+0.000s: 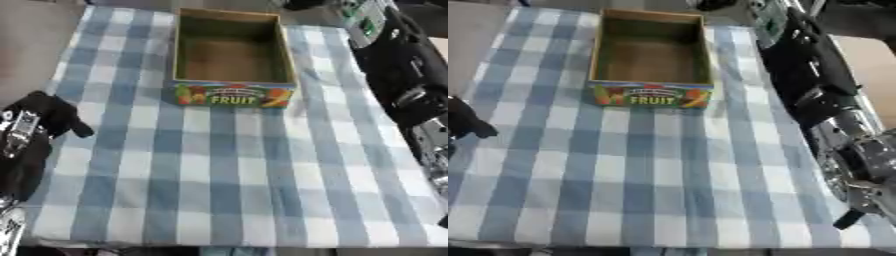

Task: Pick up objects on the table and place them in the box.

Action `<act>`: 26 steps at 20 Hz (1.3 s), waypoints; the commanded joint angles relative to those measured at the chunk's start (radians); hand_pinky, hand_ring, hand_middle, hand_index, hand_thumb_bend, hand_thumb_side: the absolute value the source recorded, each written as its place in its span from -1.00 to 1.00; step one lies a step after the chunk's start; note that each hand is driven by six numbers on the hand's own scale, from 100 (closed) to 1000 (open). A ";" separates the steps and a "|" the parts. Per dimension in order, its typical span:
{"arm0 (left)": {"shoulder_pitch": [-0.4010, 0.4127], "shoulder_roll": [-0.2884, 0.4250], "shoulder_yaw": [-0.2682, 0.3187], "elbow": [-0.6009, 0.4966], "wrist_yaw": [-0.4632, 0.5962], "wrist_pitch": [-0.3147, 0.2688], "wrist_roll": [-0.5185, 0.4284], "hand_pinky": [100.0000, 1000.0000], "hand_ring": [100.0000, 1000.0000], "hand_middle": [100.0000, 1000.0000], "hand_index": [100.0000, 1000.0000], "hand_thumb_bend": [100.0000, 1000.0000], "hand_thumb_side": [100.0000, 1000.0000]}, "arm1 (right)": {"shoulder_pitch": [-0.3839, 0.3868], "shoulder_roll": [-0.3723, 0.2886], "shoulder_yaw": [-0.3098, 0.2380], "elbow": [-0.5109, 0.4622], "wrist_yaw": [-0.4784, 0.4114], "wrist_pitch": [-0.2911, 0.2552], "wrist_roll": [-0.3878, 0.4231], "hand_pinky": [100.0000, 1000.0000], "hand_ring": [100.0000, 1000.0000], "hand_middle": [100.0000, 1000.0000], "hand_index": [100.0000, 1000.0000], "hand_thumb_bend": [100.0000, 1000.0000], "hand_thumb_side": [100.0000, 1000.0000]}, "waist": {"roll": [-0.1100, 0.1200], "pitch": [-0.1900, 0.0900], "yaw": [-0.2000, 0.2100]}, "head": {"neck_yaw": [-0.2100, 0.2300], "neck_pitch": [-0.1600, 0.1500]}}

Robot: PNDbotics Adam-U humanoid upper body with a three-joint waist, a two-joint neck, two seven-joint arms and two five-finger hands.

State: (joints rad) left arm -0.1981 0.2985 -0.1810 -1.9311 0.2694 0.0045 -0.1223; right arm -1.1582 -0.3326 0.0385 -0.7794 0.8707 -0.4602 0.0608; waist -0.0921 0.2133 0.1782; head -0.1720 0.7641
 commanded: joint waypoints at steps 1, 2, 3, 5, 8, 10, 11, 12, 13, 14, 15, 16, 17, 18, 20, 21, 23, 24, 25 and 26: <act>-0.014 0.004 -0.002 -0.021 0.008 0.000 -0.004 -0.07 -0.28 -0.28 0.01 -1.00 0.28 | -0.029 0.026 0.002 0.013 0.058 -0.011 0.015 -1.00 -1.00 -0.98 -0.80 -1.00 -0.74 | 0.010 -0.017 0.005 | -0.008 0.006; -0.015 0.004 -0.002 -0.022 0.008 0.000 -0.004 -0.07 -0.28 -0.28 0.01 -1.00 0.28 | -0.029 0.035 0.004 0.022 0.075 -0.014 0.018 -1.00 -1.00 -0.97 -0.80 -1.00 -0.73 | 0.010 -0.016 0.008 | -0.008 0.006; -0.016 0.004 -0.002 -0.022 0.008 0.001 -0.004 -0.07 -0.28 -0.28 0.01 -1.00 0.28 | -0.029 0.042 0.005 0.029 0.090 -0.018 0.021 -1.00 -1.00 -0.96 -0.80 -1.00 -0.72 | 0.010 -0.015 0.009 | -0.009 0.006; -0.018 0.002 -0.003 -0.022 0.008 0.001 -0.004 -0.07 -0.28 -0.28 0.01 -1.00 0.28 | -0.026 0.054 0.009 0.044 0.122 -0.024 0.031 -1.00 -1.00 -0.93 -0.78 -1.00 -0.69 | 0.009 -0.013 0.008 | -0.009 0.006; -0.022 0.000 -0.003 -0.022 0.009 0.002 -0.005 -0.07 -0.28 -0.28 0.01 -1.00 0.28 | -0.023 0.063 0.017 0.066 0.188 -0.030 0.057 -1.00 -0.93 -0.86 -0.73 -1.00 -0.62 | 0.007 -0.011 0.003 | -0.007 0.006; -0.023 0.000 -0.003 -0.021 0.009 0.002 -0.005 -0.07 -0.28 -0.28 0.01 -1.00 0.28 | -0.019 0.066 0.017 0.078 0.238 -0.030 0.070 -1.00 -0.86 -0.80 -0.68 -1.00 -0.57 | 0.007 -0.011 0.001 | -0.007 0.006; -0.022 0.000 -0.003 -0.021 0.009 0.001 -0.004 -0.07 -0.28 -0.28 0.01 -1.00 0.28 | -0.017 0.067 0.016 0.087 0.263 -0.029 0.077 -0.95 -0.78 -0.72 -0.59 -1.00 -0.49 | 0.007 -0.011 0.001 | -0.007 0.006; -0.022 0.000 -0.003 -0.021 0.009 0.001 -0.004 -0.07 -0.28 -0.28 0.01 -1.00 0.28 | -0.016 0.067 0.016 0.096 0.290 -0.028 0.087 -0.90 -0.73 -0.67 -0.54 -1.00 -0.45 | 0.007 -0.012 0.000 | -0.007 0.006; -0.022 0.000 -0.002 -0.021 0.009 0.001 -0.004 -0.07 -0.28 -0.28 0.01 -1.00 0.28 | -0.015 0.068 0.016 0.102 0.315 -0.029 0.096 -0.82 -0.65 -0.58 -0.46 -1.00 -0.40 | 0.006 -0.012 0.000 | -0.007 0.006; -0.022 0.000 -0.003 -0.021 0.009 0.001 -0.004 -0.07 -0.28 -0.28 0.01 -1.00 0.28 | -0.014 0.070 0.016 0.110 0.339 -0.029 0.106 -0.78 -0.60 -0.55 -0.43 -1.00 -0.36 | 0.006 -0.013 -0.001 | -0.007 0.006; -0.022 0.000 -0.003 -0.021 0.009 0.002 -0.004 -0.07 -0.28 -0.28 0.01 -1.00 0.28 | -0.013 0.071 0.017 0.117 0.365 -0.030 0.119 -0.74 -0.56 -0.52 -0.39 -1.00 -0.32 | 0.006 -0.013 -0.001 | -0.007 0.006; -0.023 0.000 -0.003 -0.021 0.009 0.002 -0.004 -0.07 -0.28 -0.28 0.01 -1.00 0.28 | -0.010 0.074 0.017 0.127 0.389 -0.032 0.136 -0.67 -0.49 -0.45 -0.32 -0.94 -0.28 | 0.005 -0.013 -0.001 | -0.007 0.006; -0.023 -0.001 -0.003 -0.020 0.009 0.002 -0.004 -0.07 -0.28 -0.28 0.01 -1.00 0.28 | -0.009 0.077 0.015 0.135 0.408 -0.034 0.154 -0.59 -0.42 -0.38 -0.26 -0.85 -0.23 | 0.005 -0.013 -0.002 | -0.007 0.006; -0.023 -0.001 -0.003 -0.020 0.009 0.002 -0.004 -0.07 -0.28 -0.28 0.01 -1.00 0.28 | -0.006 0.079 0.017 0.147 0.429 -0.036 0.181 -0.46 -0.30 -0.26 -0.15 -0.63 -0.12 | 0.005 -0.014 -0.002 | -0.006 0.006; -0.023 -0.002 -0.003 -0.020 0.009 0.002 -0.004 -0.07 -0.28 -0.28 0.01 -1.00 0.28 | -0.004 0.084 0.016 0.164 0.462 -0.042 0.239 -0.25 -0.14 -0.10 0.02 -0.21 0.00 | 0.004 -0.015 -0.002 | -0.006 0.006; -0.023 -0.002 -0.002 -0.020 0.009 0.002 -0.004 -0.07 -0.28 -0.28 0.01 -1.00 0.28 | -0.003 0.086 0.013 0.168 0.472 -0.046 0.261 -0.15 -0.04 0.01 0.16 -0.23 -0.04 | 0.004 -0.016 -0.003 | -0.005 0.006; -0.021 -0.001 -0.002 -0.020 0.009 0.002 -0.003 -0.07 -0.28 -0.28 0.01 -1.00 0.28 | -0.001 0.086 0.007 0.165 0.480 -0.050 0.287 0.10 0.19 0.25 0.38 -0.24 -0.14 | 0.004 -0.018 -0.004 | -0.004 0.006; -0.021 -0.002 -0.001 -0.019 0.009 0.002 -0.002 -0.07 -0.28 -0.28 0.01 -1.00 0.28 | 0.001 0.085 0.005 0.162 0.479 -0.052 0.292 0.23 0.32 0.39 0.50 -0.24 -0.22 | 0.004 -0.019 -0.005 | -0.004 0.006; -0.020 -0.002 -0.001 -0.019 0.009 0.002 -0.002 -0.07 -0.28 -0.28 0.01 -1.00 0.28 | 0.003 0.083 0.001 0.157 0.472 -0.055 0.295 0.27 0.38 0.44 0.54 -0.24 -0.26 | 0.004 -0.020 -0.006 | -0.003 0.006; -0.020 -0.002 -0.001 -0.019 0.009 0.002 -0.002 -0.07 -0.28 -0.28 0.01 -1.00 0.28 | 0.004 0.079 -0.003 0.150 0.458 -0.057 0.294 0.43 0.52 0.58 0.65 -0.26 -0.43 | 0.004 -0.021 -0.007 | -0.002 0.006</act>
State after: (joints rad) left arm -0.2077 0.2902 -0.1860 -1.9316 0.2728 0.0070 -0.1246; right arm -1.1372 -0.2327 0.0446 -0.6124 1.3328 -0.5144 0.3475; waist -0.0941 0.2128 0.1722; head -0.1770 0.7642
